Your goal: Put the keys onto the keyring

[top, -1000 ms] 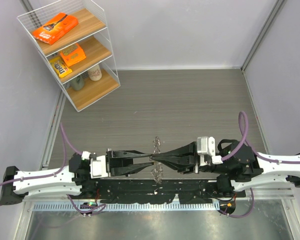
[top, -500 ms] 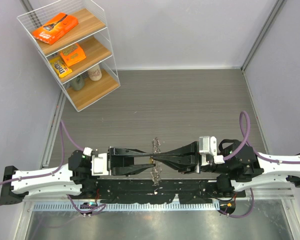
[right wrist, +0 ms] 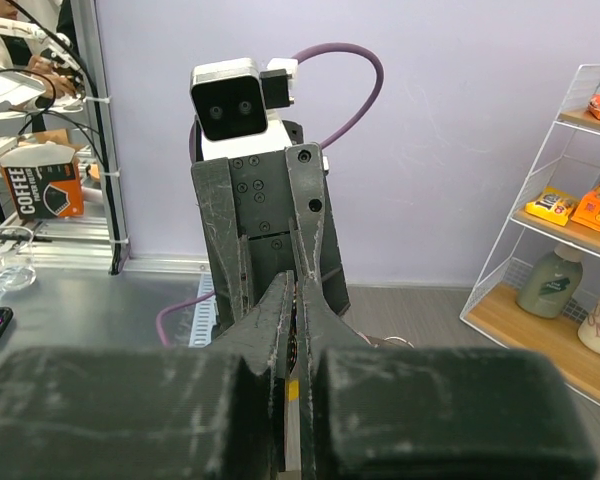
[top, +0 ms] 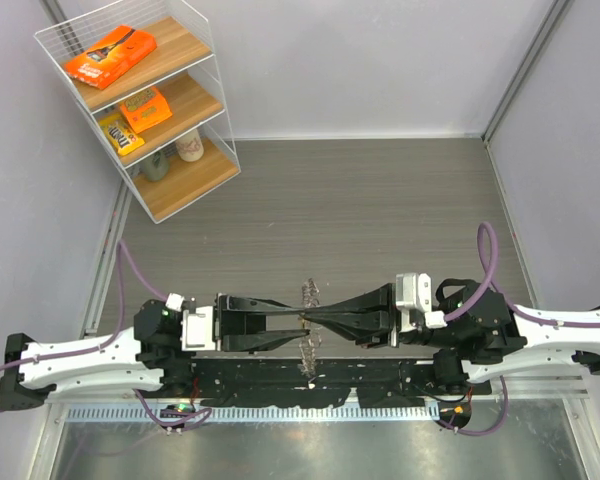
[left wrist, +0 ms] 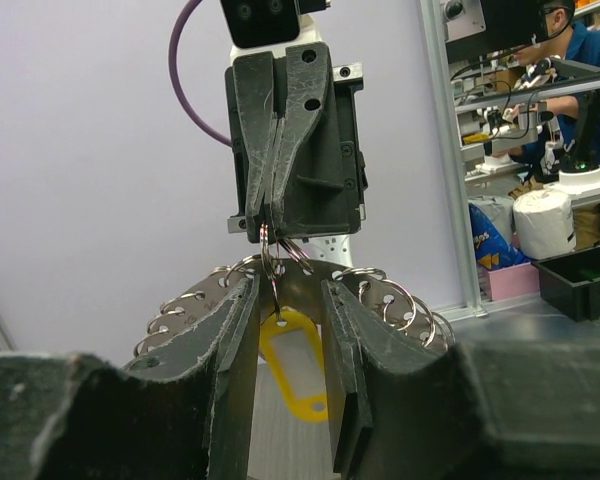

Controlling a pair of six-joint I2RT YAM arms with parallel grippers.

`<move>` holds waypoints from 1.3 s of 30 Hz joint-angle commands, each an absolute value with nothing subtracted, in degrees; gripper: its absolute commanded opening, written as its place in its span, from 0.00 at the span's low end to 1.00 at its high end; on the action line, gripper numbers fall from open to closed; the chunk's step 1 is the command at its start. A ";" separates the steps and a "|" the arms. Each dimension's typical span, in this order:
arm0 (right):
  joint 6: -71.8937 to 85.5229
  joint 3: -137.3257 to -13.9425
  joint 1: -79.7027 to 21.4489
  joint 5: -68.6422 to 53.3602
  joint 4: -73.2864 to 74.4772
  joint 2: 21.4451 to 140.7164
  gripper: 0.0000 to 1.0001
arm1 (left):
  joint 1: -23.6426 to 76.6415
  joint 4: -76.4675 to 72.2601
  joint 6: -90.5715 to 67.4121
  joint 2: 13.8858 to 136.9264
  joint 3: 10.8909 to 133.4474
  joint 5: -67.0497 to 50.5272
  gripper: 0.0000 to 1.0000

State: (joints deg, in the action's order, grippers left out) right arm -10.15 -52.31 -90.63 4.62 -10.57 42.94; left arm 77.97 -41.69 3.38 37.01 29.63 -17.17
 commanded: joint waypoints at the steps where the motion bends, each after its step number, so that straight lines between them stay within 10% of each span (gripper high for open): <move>1: -10.46 -54.05 -90.88 5.27 -13.36 43.15 0.06 | 77.96 -41.48 2.72 35.86 31.29 -16.96 0.36; 39: -10.90 -54.58 -90.88 2.64 -12.13 44.73 0.06 | 78.05 -41.66 2.90 38.14 33.05 -16.35 0.25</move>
